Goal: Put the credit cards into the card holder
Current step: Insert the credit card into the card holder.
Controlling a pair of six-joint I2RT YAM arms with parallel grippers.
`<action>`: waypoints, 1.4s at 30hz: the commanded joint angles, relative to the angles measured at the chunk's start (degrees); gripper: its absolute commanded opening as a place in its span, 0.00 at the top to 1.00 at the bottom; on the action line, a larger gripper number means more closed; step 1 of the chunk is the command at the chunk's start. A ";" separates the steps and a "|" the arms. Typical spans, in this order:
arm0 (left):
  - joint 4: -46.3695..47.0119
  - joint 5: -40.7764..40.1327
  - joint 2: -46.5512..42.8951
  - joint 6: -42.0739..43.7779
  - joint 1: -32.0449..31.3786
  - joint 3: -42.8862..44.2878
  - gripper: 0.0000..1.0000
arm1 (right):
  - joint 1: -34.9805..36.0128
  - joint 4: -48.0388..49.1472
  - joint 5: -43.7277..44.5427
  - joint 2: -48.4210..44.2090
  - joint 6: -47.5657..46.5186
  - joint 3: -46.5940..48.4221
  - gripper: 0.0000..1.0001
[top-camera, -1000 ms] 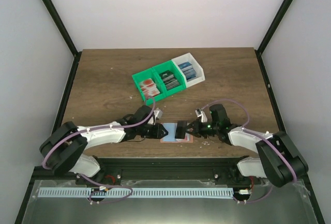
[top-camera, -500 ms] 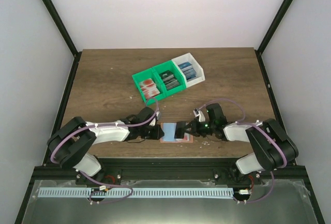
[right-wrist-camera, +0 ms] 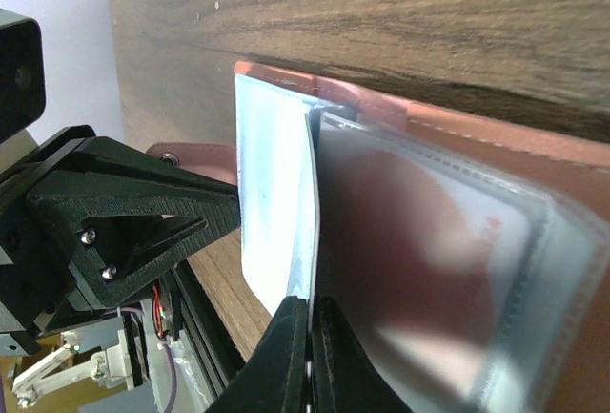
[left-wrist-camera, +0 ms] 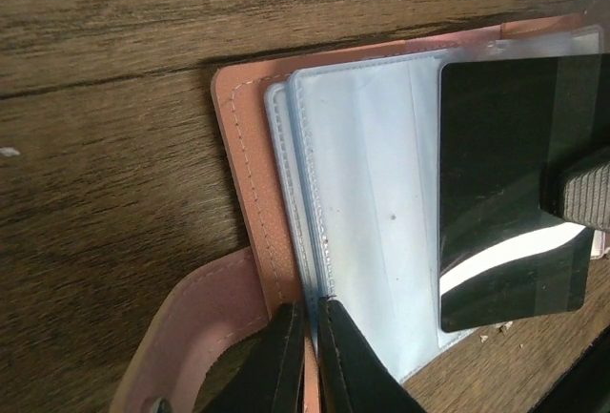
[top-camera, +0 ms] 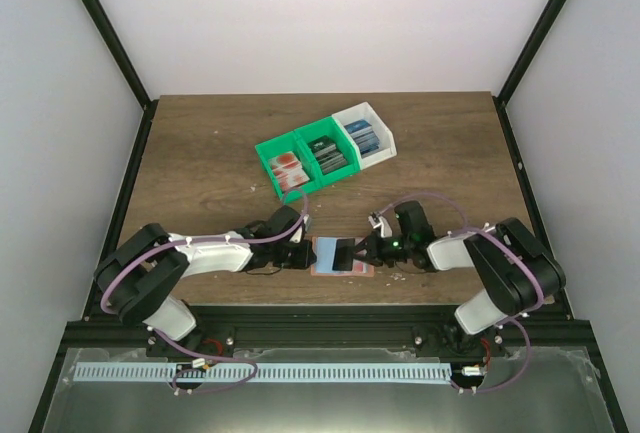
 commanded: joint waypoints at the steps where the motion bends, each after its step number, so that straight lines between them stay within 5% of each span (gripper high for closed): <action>1: -1.14 -1.39 2.30 0.34 -0.38 0.28 0.92 | 1.56 2.18 -1.00 1.94 0.37 1.55 0.99; 42: -0.91 -1.58 1.86 0.10 -0.43 -1.11 0.91 | 8.62 13.44 2.66 9.23 12.06 3.48 0.97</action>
